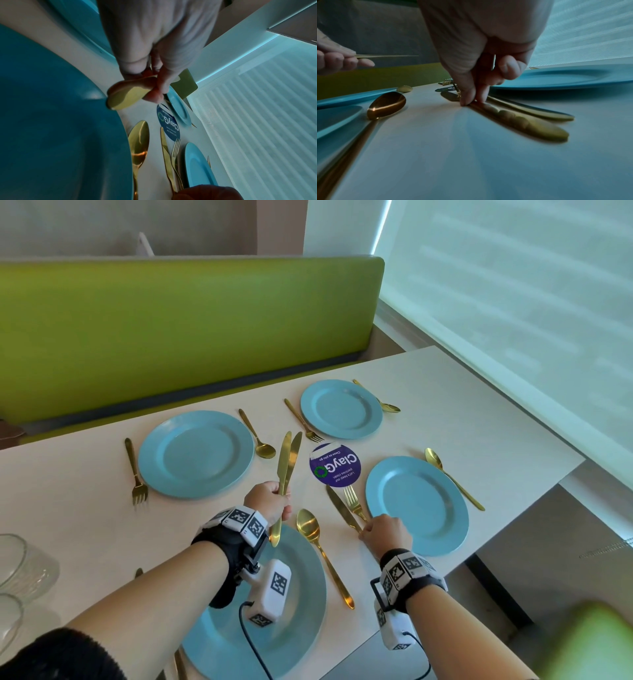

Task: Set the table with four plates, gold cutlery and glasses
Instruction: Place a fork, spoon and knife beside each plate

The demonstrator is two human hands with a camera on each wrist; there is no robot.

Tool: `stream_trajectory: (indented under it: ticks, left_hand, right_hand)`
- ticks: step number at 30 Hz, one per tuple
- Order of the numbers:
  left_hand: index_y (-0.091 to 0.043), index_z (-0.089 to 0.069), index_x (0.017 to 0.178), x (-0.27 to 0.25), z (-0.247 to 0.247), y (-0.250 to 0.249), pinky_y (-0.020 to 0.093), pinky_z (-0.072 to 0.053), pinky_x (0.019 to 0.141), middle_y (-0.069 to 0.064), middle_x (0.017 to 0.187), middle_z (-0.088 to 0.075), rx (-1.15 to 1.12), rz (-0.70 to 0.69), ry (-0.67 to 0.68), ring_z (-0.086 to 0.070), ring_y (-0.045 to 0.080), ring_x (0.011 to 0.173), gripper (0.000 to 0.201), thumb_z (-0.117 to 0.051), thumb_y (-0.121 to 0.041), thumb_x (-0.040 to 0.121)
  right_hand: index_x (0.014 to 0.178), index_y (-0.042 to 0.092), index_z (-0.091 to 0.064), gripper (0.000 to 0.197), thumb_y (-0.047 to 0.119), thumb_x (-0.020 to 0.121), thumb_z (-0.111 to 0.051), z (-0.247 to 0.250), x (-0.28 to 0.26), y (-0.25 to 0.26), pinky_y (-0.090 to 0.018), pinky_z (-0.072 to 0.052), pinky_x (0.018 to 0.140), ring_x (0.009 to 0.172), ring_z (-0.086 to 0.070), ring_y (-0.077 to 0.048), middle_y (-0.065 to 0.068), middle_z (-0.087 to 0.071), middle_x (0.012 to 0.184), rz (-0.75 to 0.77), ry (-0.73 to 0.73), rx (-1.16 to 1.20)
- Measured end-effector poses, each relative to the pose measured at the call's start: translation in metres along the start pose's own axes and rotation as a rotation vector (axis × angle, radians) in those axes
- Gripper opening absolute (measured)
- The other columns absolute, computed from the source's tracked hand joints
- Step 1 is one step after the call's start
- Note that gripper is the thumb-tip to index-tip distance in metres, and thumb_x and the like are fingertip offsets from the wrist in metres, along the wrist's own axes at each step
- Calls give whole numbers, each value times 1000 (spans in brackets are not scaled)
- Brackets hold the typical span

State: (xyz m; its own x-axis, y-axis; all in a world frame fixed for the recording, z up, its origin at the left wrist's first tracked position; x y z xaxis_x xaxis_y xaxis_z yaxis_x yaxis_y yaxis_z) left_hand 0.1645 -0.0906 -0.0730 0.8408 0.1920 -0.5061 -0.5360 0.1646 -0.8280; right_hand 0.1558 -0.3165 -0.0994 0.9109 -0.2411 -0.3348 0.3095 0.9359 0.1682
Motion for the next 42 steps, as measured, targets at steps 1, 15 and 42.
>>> stream_trajectory:
  ticks: [1,15,42]
  left_hand:
    - [-11,-60,93,0,1,1,37,-56,83,5,67,-60,3,0,-1,-57,18,63,8,-54,-6,91]
    - [-16,-61,77,-5,5,3,38,-55,81,4,58,-59,81,-22,53,-54,21,55,16,-56,-5,88]
    - [-11,-61,92,-8,12,9,29,-53,67,5,63,-59,72,-39,72,-54,17,56,10,-54,-6,89]
  right_hand:
    - [96,13,-71,23,19,87,-50,0,0,0,-30,-54,73,72,-56,-24,-3,-58,81,-5,-2,-4]
    - [88,21,-74,15,19,83,-61,9,-15,-12,-28,-54,75,86,-65,-23,-2,-70,93,-112,6,101]
    - [106,20,-69,23,15,89,-54,2,-25,15,-32,-52,83,98,-64,-26,-5,-67,106,-91,-35,56]
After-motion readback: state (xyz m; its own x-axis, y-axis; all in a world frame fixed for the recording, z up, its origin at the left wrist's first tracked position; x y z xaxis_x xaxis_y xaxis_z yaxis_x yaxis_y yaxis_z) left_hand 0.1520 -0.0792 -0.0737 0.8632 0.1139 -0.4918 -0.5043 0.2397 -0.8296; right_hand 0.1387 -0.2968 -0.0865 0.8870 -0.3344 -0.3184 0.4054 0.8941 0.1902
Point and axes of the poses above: each hand's wrist, its own x-axis towards the middle knuckle, its own z-axis out of the back of the hand, y = z × x, the point moved 3 cm from there along x, towards the middle knuckle
